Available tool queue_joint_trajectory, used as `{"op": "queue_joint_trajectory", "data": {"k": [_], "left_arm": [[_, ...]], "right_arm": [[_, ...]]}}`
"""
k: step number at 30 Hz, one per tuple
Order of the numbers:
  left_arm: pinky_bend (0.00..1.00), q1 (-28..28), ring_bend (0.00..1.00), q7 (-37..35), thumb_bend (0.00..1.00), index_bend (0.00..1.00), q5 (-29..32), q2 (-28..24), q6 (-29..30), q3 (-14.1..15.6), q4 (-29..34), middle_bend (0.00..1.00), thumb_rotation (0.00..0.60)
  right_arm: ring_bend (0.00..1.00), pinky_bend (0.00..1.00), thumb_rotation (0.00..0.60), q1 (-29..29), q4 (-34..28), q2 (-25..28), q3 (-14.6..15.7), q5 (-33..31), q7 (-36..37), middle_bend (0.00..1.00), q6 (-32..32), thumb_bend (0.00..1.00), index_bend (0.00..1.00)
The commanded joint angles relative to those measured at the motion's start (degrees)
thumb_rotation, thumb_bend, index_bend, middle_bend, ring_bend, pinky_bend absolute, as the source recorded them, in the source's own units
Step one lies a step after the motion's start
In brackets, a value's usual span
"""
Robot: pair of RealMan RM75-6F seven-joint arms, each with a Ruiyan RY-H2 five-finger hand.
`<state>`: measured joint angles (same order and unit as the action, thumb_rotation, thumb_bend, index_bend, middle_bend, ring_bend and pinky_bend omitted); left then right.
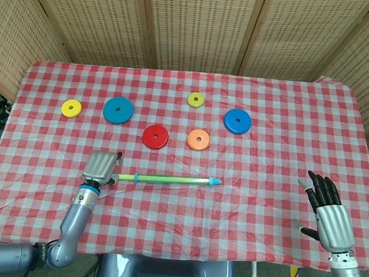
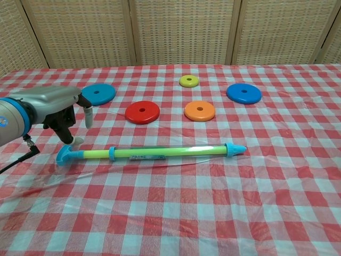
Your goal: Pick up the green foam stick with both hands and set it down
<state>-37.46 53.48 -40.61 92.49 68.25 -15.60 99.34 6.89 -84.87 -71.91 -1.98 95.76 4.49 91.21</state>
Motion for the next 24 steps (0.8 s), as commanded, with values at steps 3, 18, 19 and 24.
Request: {"op": "queue_joint_trajectory", "data": {"k": [3,18,19,24], "left_arm": [[0.7,-1.9,0.81,1.6,0.29,0.47,2.4,2.2,1.2,0.8,-2.1,0.95,0.6],[0.7,-4.4,0.81,0.8,0.3,0.48,6.5,5.1,1.4,3.0,-6.6,0.95,0.6],[0.7,-4.5,0.81,0.7,0.3,0.48,6.6,5.3,1.4,3.1,-6.8,0.95,0.6],[0.7,-5.1,0.81,0.6,0.3,0.49,7.4,6.3,1.1,3.9,-8.7,0.95,0.6]], "right_arm": [[0.0,0.0,0.6,0.0,0.0,0.2,0.0,0.0,0.6,0.0,0.0,0.14,0.16],[0.0,0.0,0.6,0.0,0.2,0.0,0.1,0.3,1.0,0.0,0.1,0.13,0.17],[0.0,0.0,0.6,0.0,0.2,0.0,0.1,0.3,1.1,0.0,0.0,0.14,0.17],[0.0,0.0,0.6,0.1,0.4,0.0,0.0,0.2,1.3,0.0,0.0,0.13,0.17]]}}
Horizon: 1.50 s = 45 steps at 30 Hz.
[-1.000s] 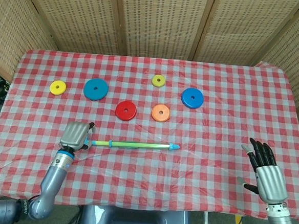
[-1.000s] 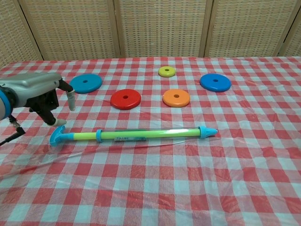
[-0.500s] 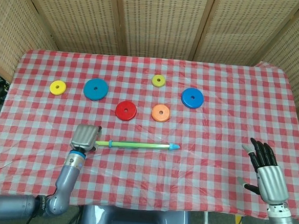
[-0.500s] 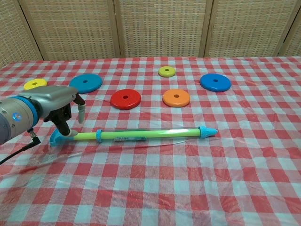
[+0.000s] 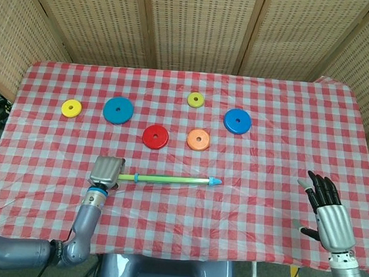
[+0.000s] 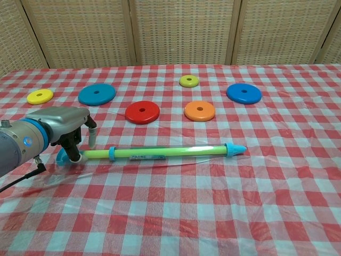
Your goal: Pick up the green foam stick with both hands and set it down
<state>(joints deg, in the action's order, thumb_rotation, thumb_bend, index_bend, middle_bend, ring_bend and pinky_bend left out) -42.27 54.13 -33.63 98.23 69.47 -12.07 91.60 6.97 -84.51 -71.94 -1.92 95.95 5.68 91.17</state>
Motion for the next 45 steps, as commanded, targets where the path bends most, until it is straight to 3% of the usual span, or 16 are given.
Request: {"op": "queue_joint_trajectory", "data": {"k": [1,9,14,21,45], "left_arm": [[0.7,-0.3,0.81,-0.1,0.3,0.49,0.5,0.8,-0.2,0.5,-1.3,0.95,0.6],[0.7,-0.8,0.81,-0.3,0.32,0.54,1.2,1.8,-0.3,1.3,-3.3,0.95,0.6],[0.7,-0.9,0.81,-0.3,0.54,0.64,1.2,2.2,0.2,1.7,-3.9,0.96,0.6],[0.7,-0.5,0.81,-1.6,0.57,0.82,0.0,1.8,1.0,1.8,-3.7,0.96,0.6],[0.7,1.5,0.82,-9.8,0.6,0.85,-6.3,-7.3,4.0,-1.8,7.1,0.97,0.6]], "right_arm": [[0.0,0.0,0.6,0.0,0.1,0.0,-0.1,-0.1,0.2,0.0,0.0,0.13,0.17],[0.0,0.0,0.6,0.1,0.1,0.1,-0.1,-0.1,0.8,0.0,0.0,0.13,0.17],[0.0,0.0,0.6,0.1,0.2,0.1,-0.1,-0.1,1.1,0.0,0.1,0.13,0.17],[0.0,0.0,0.6,0.1,0.1,0.1,0.0,0.1,0.9,0.0,0.1,0.13,0.17],[0.0,0.0,0.6,0.6,-0.6,-0.3,0.2,-0.5,1.0,0.04,-1.6,0.13,0.19]]}}
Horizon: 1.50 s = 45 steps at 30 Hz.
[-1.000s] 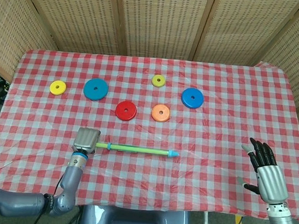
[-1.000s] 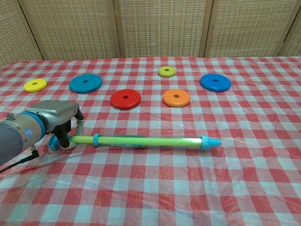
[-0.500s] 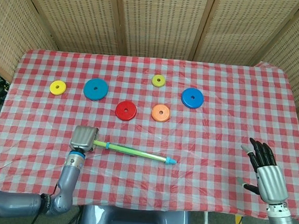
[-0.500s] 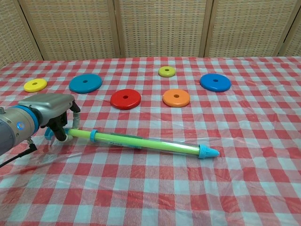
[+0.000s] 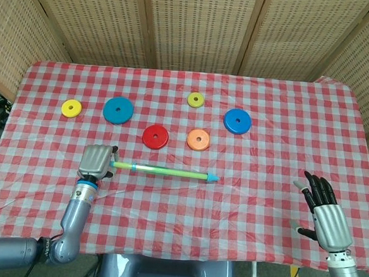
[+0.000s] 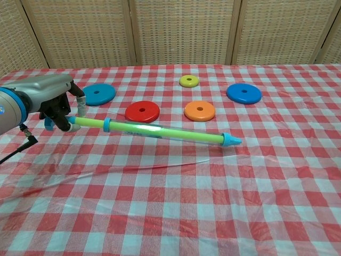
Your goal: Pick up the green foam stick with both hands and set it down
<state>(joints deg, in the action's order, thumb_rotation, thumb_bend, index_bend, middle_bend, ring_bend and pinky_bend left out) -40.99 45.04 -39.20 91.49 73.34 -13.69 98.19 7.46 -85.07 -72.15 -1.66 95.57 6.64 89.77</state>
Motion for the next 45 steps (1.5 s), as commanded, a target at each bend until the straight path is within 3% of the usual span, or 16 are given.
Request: {"op": "queue_joint_trajectory", "data": {"k": [1,6,9,13,17,23,32,45], "left_arm": [[0.7,0.2,0.82,-0.9,0.6,0.85,-0.9,-0.7,0.1,-0.2,0.7,0.97,0.6],[0.7,0.3,0.82,-2.1,0.6,0.85,-1.7,-1.5,0.2,-0.5,1.2,0.97,0.6],[0.7,0.2,0.82,-2.5,0.6,0.85,-1.9,-2.0,0.0,-0.6,1.3,0.97,0.6],[0.7,-0.1,0.82,-2.9,0.6,0.85,-1.7,-2.7,0.0,-1.3,1.8,0.97,0.6],[0.7,-0.4,0.82,-3.0,0.6,0.85,-1.4,-3.7,-0.2,-1.8,2.4,0.97,0.6],[0.7,-1.2,0.82,-2.8,0.6,0.85,-0.3,-4.9,-0.6,-2.7,3.5,0.97,0.6],[0.7,-2.1,0.82,-4.8,0.6,0.85,0.3,-5.3,-2.3,-3.0,2.4,0.97,0.6],[0.7,-5.2,0.82,-5.3,0.6,0.85,2.4,-5.5,-5.2,-4.3,1.2,0.97,0.6]], "right_arm": [[0.01,0.0,0.6,0.1,-0.1,-0.1,0.0,-0.2,0.1,0.05,-0.3,0.13,0.19],[0.13,0.0,0.6,0.9,-1.9,-0.3,-0.4,-0.6,0.2,0.16,-1.4,0.13,0.22],[0.25,0.01,0.6,2.0,-4.5,-0.1,-1.1,-0.8,-1.4,0.28,-2.9,0.14,0.25],[0.41,0.1,0.6,5.8,-11.0,-0.3,-3.5,-2.7,-5.9,0.44,-8.1,0.18,0.29],[0.51,0.19,0.6,9.6,-17.5,-0.4,-6.7,-8.6,-12.9,0.52,-14.4,0.21,0.3],[0.59,0.24,0.6,14.5,-22.3,-1.2,-10.0,-17.2,-23.6,0.6,-21.1,0.24,0.31],[0.64,0.27,0.6,20.6,-22.7,-4.5,-14.3,-29.5,-29.9,0.65,-25.5,0.24,0.32],[0.81,0.39,0.6,25.9,-20.0,-9.6,-15.1,-36.7,-34.2,0.84,-25.4,0.27,0.38]]}}
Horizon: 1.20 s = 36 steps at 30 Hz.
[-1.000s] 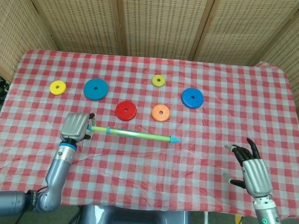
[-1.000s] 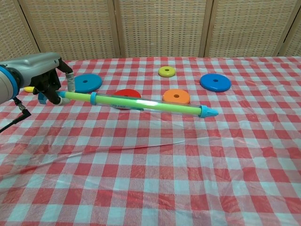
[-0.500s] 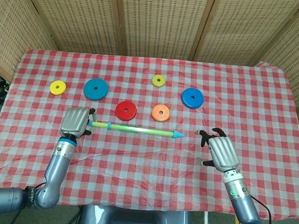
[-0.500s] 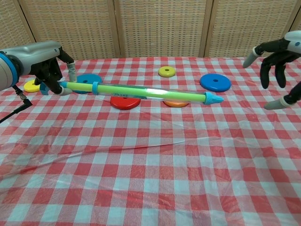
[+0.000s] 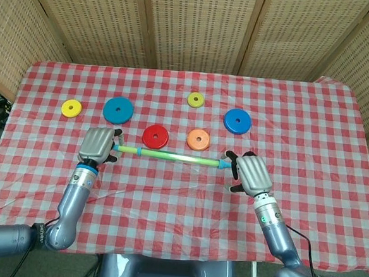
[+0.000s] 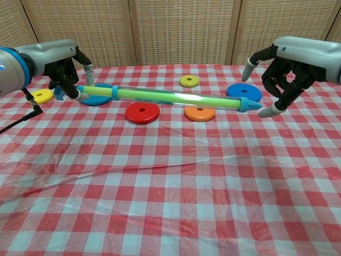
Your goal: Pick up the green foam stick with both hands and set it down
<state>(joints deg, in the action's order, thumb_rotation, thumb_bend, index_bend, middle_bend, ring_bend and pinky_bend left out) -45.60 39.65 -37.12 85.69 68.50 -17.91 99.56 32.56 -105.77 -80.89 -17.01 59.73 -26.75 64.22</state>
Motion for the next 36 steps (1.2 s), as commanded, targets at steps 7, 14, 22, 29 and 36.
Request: {"op": "queue_joint_trajectory", "data": {"k": [7,14,22,29,36], "left_arm": [[0.7,-1.4,0.82,-0.7,0.6,0.85,0.5,0.4,-0.9,0.4,-0.3,0.97,0.6],[0.7,-1.6,0.82,-1.9,0.6,0.85,0.9,0.1,-1.1,0.5,-0.3,0.97,0.6],[0.7,-1.6,0.82,-3.1,0.6,0.85,0.9,-0.9,-1.3,1.1,0.6,0.97,0.6],[0.7,-1.7,0.82,-3.7,0.6,0.85,0.8,-1.3,-1.3,1.4,0.9,0.97,0.6],[0.7,-1.9,0.82,-4.2,0.6,0.85,0.8,-1.6,-1.2,1.7,1.2,0.97,0.6]], "right_arm": [[0.82,0.39,0.6,2.5,2.7,-2.4,0.4,-3.5,-1.4,0.84,0.0,0.27,0.38],[0.83,0.39,0.6,3.7,3.5,-3.4,0.7,-4.6,-1.3,0.86,0.4,0.3,0.39],[0.84,0.39,0.6,4.3,4.8,-4.0,1.2,-5.6,-1.6,0.88,1.3,0.31,0.41],[0.87,0.41,0.6,4.7,5.7,-4.9,1.6,-5.4,-1.7,0.91,2.4,0.33,0.47],[0.89,0.41,0.6,4.9,6.5,-5.7,1.8,-5.3,-1.6,0.94,3.5,0.34,0.51]]}}
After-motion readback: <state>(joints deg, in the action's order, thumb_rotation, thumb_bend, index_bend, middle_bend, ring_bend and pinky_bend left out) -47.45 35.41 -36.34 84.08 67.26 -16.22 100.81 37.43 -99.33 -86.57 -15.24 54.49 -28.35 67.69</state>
